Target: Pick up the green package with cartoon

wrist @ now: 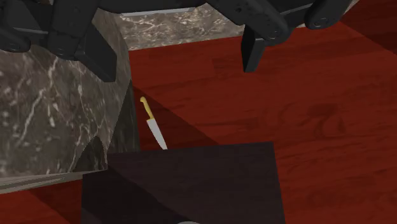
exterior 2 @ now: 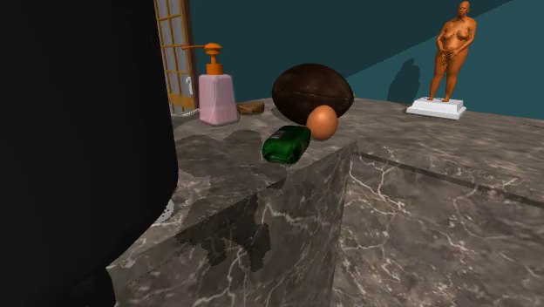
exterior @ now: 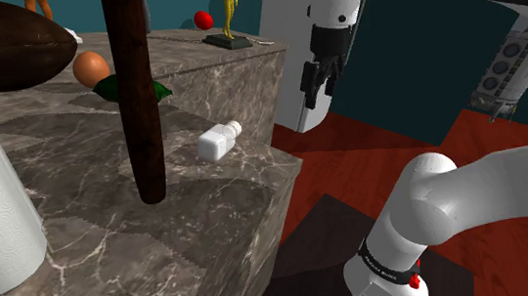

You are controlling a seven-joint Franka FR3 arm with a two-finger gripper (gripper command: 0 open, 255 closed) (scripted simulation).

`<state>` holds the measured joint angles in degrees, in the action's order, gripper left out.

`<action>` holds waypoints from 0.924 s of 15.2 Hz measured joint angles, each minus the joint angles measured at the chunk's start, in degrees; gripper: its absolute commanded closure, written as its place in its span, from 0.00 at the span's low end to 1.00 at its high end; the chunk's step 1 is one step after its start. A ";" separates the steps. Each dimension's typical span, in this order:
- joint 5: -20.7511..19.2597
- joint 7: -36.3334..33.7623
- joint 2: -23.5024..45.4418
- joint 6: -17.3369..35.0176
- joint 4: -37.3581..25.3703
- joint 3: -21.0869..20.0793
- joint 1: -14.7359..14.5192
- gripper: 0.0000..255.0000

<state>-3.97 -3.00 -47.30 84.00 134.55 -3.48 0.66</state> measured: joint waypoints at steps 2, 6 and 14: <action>-0.03 0.61 0.42 1.12 0.18 0.21 -0.26 0.00; 0.47 4.44 3.68 8.66 0.16 0.91 -2.40 0.00; 2.72 13.23 13.37 26.62 -1.32 1.81 -7.61 0.00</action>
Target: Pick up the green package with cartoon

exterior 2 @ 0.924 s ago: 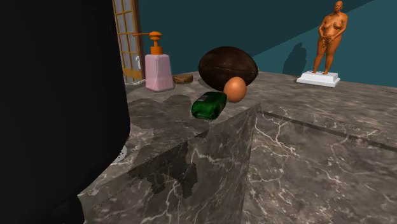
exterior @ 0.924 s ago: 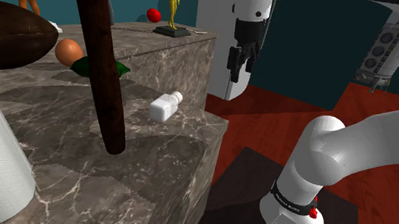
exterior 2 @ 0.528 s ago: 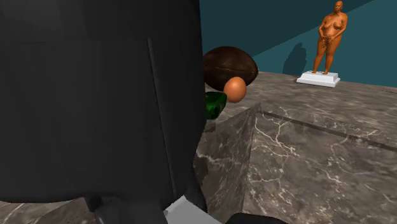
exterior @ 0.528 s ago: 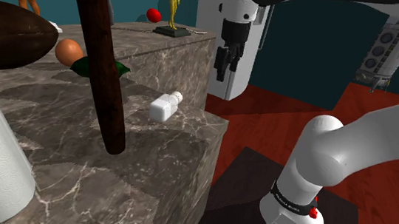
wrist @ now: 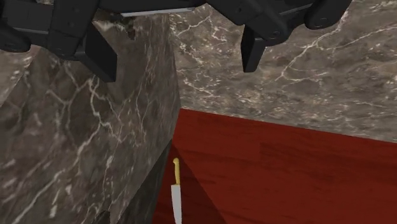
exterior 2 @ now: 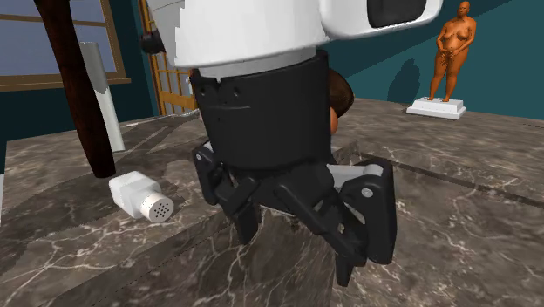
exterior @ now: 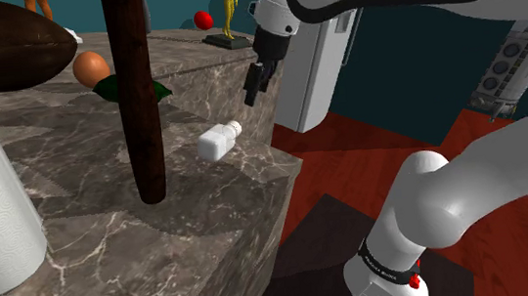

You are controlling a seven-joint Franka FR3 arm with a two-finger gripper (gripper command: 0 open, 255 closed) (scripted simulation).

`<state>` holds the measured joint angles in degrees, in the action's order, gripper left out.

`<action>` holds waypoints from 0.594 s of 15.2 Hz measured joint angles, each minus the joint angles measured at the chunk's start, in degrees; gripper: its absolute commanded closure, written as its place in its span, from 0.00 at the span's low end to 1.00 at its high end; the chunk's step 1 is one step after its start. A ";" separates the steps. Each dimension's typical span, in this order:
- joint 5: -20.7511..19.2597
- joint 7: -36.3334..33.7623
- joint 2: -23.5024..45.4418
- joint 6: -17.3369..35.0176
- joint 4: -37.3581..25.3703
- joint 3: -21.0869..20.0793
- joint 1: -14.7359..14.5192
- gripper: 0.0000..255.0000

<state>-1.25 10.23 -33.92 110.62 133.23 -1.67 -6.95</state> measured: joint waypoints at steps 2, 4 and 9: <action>0.76 2.56 2.39 3.65 -1.15 0.30 -1.32 0.00; 1.65 5.05 4.87 7.57 -2.05 0.44 -2.73 0.00; 4.38 11.72 11.08 15.75 -5.84 0.75 -6.40 0.00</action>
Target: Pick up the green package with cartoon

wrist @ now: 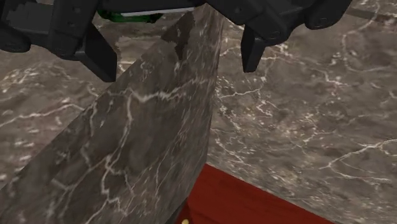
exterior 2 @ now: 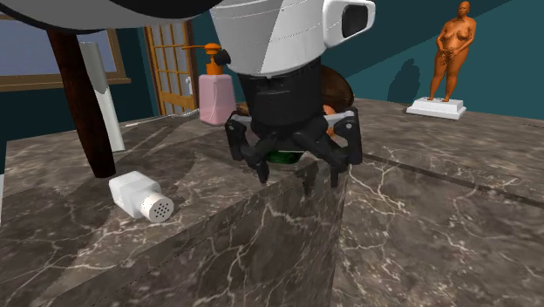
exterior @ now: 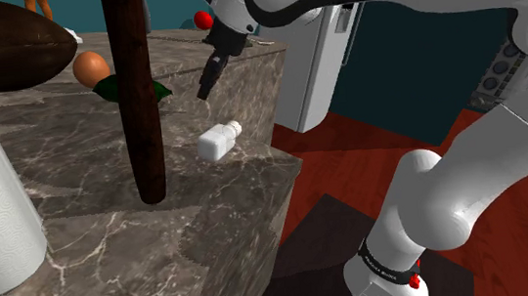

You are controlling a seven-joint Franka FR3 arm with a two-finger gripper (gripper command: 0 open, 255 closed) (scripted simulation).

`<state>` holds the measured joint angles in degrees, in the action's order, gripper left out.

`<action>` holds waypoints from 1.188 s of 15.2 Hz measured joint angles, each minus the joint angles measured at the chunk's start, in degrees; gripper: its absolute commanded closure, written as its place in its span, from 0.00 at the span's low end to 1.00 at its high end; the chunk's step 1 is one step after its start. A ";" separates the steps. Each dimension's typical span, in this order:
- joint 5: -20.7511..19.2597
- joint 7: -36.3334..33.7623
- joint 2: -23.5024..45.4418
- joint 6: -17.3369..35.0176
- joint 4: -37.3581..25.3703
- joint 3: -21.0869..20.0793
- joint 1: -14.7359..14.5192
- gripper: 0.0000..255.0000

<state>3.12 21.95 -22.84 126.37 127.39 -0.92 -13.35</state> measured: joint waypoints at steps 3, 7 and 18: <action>1.97 4.12 2.68 4.02 -2.03 -0.03 -2.32 0.00; 5.13 10.53 6.45 8.77 -5.28 0.24 -5.35 0.00; 7.05 13.56 9.24 15.91 -2.22 0.21 -6.61 1.00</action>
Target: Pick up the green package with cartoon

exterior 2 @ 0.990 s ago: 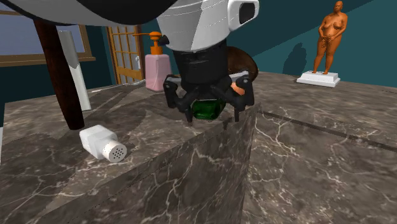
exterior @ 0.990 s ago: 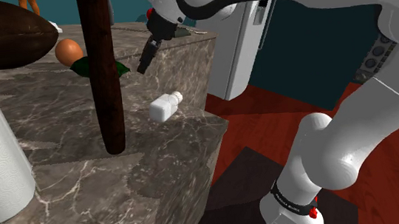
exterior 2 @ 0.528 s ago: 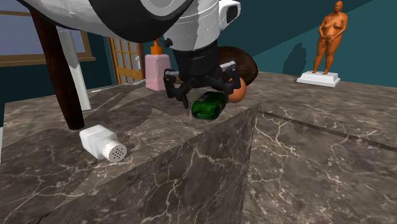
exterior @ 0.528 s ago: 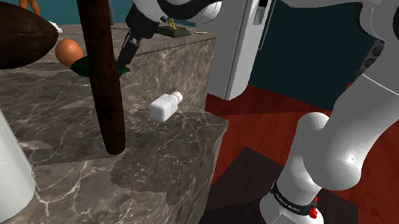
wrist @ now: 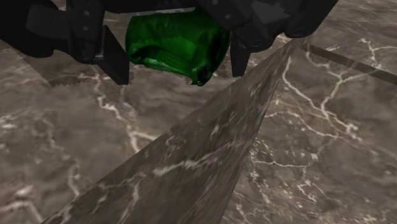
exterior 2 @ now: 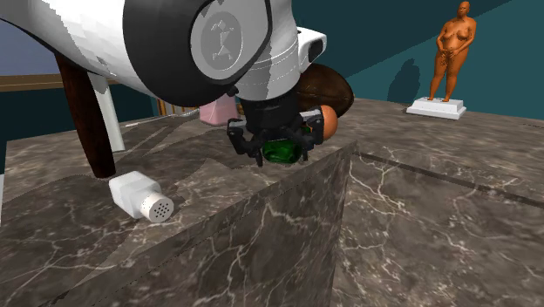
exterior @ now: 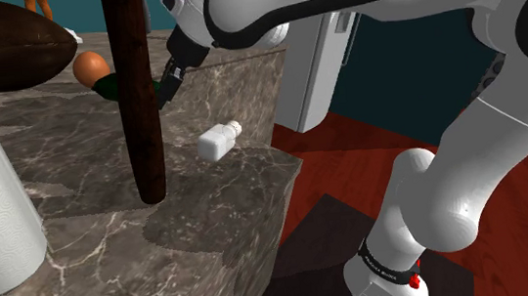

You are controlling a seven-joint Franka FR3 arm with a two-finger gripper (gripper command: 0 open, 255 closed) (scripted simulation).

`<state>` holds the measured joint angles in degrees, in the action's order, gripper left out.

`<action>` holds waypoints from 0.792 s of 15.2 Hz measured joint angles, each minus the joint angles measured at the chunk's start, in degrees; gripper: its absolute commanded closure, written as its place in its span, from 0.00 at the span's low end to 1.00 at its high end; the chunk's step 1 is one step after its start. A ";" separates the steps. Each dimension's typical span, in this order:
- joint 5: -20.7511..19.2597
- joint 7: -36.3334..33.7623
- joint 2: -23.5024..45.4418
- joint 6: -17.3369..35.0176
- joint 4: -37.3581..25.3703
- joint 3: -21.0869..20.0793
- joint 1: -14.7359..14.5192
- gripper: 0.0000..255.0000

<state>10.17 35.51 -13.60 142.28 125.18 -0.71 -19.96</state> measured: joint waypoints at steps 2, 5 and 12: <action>0.01 0.00 -0.01 0.11 0.11 -0.01 -0.01 1.00; 0.01 0.00 -0.04 0.15 0.14 -0.01 -0.01 1.00; -0.28 -0.38 -0.17 -1.36 -1.20 -0.07 0.06 1.00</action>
<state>9.89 35.14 -13.77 140.92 123.97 -0.78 -19.89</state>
